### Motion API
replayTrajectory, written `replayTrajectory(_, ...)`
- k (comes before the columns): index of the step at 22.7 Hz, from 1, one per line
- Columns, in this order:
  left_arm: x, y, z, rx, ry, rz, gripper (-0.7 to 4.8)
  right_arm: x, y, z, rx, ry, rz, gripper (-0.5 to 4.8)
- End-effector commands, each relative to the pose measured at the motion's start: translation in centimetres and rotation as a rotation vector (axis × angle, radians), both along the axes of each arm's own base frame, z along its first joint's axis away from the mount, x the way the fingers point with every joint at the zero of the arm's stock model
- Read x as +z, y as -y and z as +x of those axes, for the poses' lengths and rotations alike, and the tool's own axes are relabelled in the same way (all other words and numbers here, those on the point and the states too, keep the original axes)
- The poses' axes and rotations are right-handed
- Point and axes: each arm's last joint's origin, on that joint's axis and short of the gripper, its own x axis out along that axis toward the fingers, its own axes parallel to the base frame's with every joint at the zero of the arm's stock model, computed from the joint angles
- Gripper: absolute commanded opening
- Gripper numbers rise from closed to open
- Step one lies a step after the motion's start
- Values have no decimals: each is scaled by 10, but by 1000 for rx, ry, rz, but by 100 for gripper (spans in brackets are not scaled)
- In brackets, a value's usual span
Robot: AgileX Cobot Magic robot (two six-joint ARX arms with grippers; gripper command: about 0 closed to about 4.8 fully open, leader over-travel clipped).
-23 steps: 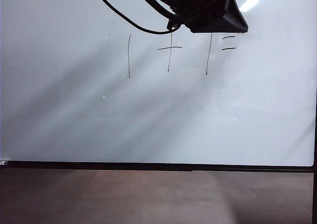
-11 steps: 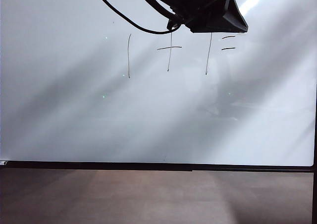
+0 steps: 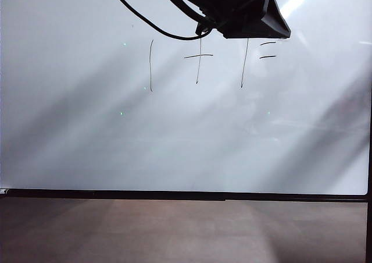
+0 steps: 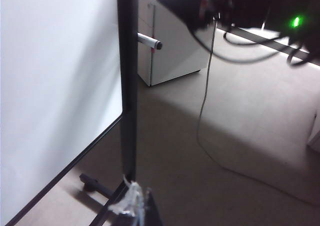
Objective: Reach to the right to find the marker pen, pick it up, and write the answer to the math problem on the whiteboard.
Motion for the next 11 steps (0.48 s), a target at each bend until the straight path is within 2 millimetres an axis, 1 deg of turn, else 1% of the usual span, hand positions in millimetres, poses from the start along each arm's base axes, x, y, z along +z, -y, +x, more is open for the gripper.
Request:
replayTrajectory(1,4,0,0,-3,15,-12,-4,-11,1,8,12,67,-34,408)
replayTrajectory(6,4,0,0,-3,15,-12,-5,-46,-7,23,43,103,-51,408)
replayTrajectory(8,4,0,0,-3,15,-13,-4,-60,-8,26,44,89,-43,408)
replayTrajectory(11,4,0,0,-3,15,-13,-4,-73,-8,28,26,67,-30,408)
